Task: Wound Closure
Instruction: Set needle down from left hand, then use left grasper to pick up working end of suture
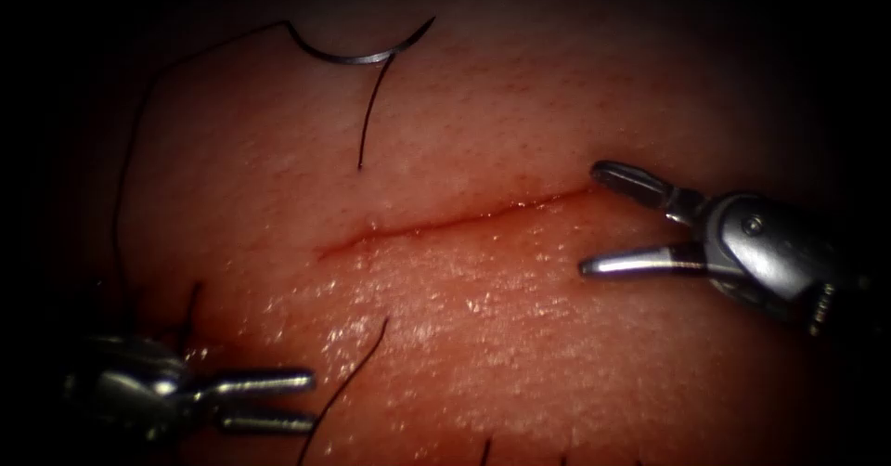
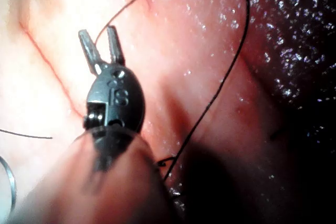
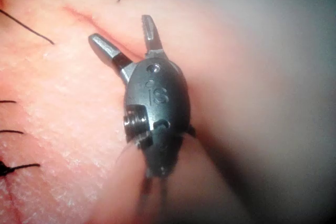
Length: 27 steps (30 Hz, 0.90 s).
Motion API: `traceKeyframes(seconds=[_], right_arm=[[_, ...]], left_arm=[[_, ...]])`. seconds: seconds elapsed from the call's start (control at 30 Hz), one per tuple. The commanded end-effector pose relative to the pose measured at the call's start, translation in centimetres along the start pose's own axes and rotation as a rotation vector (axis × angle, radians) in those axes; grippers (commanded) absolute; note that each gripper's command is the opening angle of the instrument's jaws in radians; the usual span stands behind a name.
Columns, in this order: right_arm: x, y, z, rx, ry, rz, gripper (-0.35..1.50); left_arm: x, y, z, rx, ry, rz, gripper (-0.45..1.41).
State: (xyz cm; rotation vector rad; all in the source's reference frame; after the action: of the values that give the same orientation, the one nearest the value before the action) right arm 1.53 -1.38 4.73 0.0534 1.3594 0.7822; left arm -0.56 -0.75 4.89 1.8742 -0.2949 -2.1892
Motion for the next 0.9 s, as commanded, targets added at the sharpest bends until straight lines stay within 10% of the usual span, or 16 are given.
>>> traceKeyframes(seconds=[0.03, 0.47, 0.6, 0.9], right_arm=[[-0.03, 0.01, 0.07, 0.003, 0.002, -0.002, 1.11], [-0.07, -0.03, 0.06, 0.003, 0.004, -0.008, 1.08], [-0.10, -0.06, 0.05, 0.003, 0.005, -0.006, 1.05], [-0.07, -0.24, 0.04, 0.008, 0.006, -0.031, 1.16]], left_arm=[[-0.01, -0.01, 0.05, -0.003, 0.008, 0.015, 0.07], [0.27, 0.17, 0.17, -0.048, -0.012, 0.128, 0.39], [0.24, 0.13, 0.21, -0.064, -0.029, 0.130, -0.42], [0.00, -0.13, 0.29, -0.125, -0.094, 0.102, -0.45]])
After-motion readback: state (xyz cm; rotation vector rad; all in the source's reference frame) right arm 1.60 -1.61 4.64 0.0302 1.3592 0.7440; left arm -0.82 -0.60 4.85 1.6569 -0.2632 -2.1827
